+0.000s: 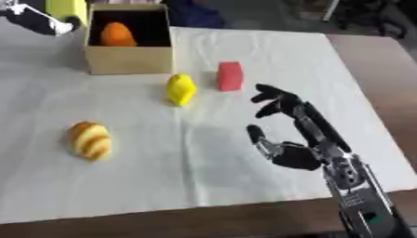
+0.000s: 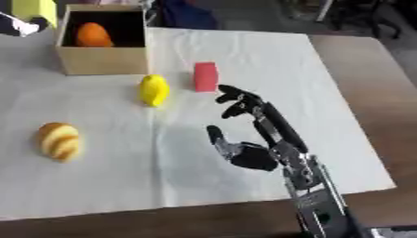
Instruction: Pick up objects on the table and place them in the box.
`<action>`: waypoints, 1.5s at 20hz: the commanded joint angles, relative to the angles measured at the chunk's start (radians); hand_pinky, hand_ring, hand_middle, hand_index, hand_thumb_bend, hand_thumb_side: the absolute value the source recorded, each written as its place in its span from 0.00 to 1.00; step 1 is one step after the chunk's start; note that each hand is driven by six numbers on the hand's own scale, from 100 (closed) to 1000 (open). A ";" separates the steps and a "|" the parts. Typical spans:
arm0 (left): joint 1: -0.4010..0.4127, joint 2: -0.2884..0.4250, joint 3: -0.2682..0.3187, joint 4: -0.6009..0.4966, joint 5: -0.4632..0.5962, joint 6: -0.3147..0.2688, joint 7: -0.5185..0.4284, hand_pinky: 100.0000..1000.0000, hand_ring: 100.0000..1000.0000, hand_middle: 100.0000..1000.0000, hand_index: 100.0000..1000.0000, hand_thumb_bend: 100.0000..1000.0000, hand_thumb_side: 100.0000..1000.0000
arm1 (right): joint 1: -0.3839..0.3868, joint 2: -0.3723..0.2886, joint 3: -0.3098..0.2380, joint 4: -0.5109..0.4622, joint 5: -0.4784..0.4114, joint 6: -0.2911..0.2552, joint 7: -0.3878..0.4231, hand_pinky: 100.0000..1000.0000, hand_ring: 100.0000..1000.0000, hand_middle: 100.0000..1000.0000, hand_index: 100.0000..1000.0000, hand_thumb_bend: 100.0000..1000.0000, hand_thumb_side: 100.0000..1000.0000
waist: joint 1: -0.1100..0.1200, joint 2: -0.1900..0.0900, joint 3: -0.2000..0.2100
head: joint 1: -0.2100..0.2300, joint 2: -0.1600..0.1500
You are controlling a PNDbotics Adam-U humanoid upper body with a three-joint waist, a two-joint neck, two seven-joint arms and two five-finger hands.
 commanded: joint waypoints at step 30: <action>0.028 0.063 -0.026 -0.071 0.143 -0.018 -0.018 0.76 0.64 0.69 0.83 0.26 0.01 | -0.007 0.000 -0.004 -0.009 -0.010 -0.001 0.000 0.68 0.61 0.73 0.94 0.13 0.41 | 0.007 -0.025 -0.018 | -0.008 -0.009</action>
